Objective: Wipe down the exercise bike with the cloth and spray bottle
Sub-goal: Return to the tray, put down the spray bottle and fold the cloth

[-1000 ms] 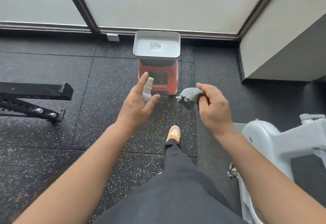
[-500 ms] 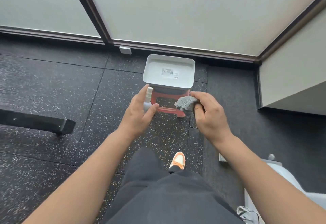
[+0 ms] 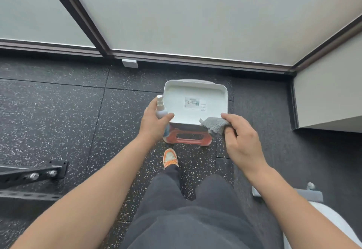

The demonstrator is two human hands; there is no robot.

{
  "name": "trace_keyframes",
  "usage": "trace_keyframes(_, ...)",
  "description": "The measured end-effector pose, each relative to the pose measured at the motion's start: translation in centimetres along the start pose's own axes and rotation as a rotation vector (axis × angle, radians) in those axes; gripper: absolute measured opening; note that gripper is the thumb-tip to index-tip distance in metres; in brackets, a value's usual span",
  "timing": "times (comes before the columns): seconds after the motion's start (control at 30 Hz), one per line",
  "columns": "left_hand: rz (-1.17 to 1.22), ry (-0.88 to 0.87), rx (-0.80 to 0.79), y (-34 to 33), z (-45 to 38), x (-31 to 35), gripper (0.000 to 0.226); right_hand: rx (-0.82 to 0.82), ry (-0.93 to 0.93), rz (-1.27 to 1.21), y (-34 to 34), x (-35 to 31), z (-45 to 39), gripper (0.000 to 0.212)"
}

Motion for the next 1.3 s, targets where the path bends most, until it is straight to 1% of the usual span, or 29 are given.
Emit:
trace_keyframes(0.07,0.157,0.055,0.002,0.8,-3.7,-0.3,0.055,0.004,-0.033,-0.007,-1.1,0.1,-2.3,0.036)
trace_keyframes(0.13,0.201,0.094,0.008,1.1,-7.4,-0.9,0.052,0.003,-0.060,-0.011,-2.1,0.4,-4.4,0.037)
trace_keyframes(0.37,0.046,0.128,0.046,-0.4,-17.8,-3.2,0.045,-0.076,-0.148,-0.042,-5.2,3.3,-9.9,0.037)
trace_keyframes(0.6,-0.031,0.164,0.082,-3.0,-24.4,-6.4,0.041,-0.195,-0.159,0.008,-7.3,7.1,-13.5,0.035)
trace_keyframes(0.83,-0.153,0.090,0.122,-3.8,-27.7,-7.6,0.038,-0.217,-0.138,0.020,-7.6,8.6,-16.1,0.034)
trace_keyframes(1.07,-0.200,0.039,0.119,-4.3,-28.8,-8.7,0.037,-0.226,-0.129,-0.005,-7.6,8.7,-17.4,0.034)
trace_keyframes(1.13,-0.206,0.031,0.118,-4.3,-28.7,-8.8,0.041,-0.231,-0.133,-0.010,-7.5,8.6,-17.5,0.034)
trace_keyframes(1.23,-0.197,0.041,0.118,-4.1,-27.9,-8.6,0.058,-0.233,-0.149,-0.027,-7.2,8.4,-17.5,0.033)
trace_keyframes(1.3,-0.170,0.056,0.156,-4.2,-25.6,-8.2,0.067,-0.239,-0.179,-0.053,-7.1,8.3,-17.5,0.032)
Point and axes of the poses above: each hand's wrist, its own z-axis away from the middle knuckle, its own y-axis out of the back of the hand, x = y × z, the point moved 1 cm from there along -z, towards the middle knuckle, and after that the axes turned 12 degrees about -x, right-handed, at the moved point
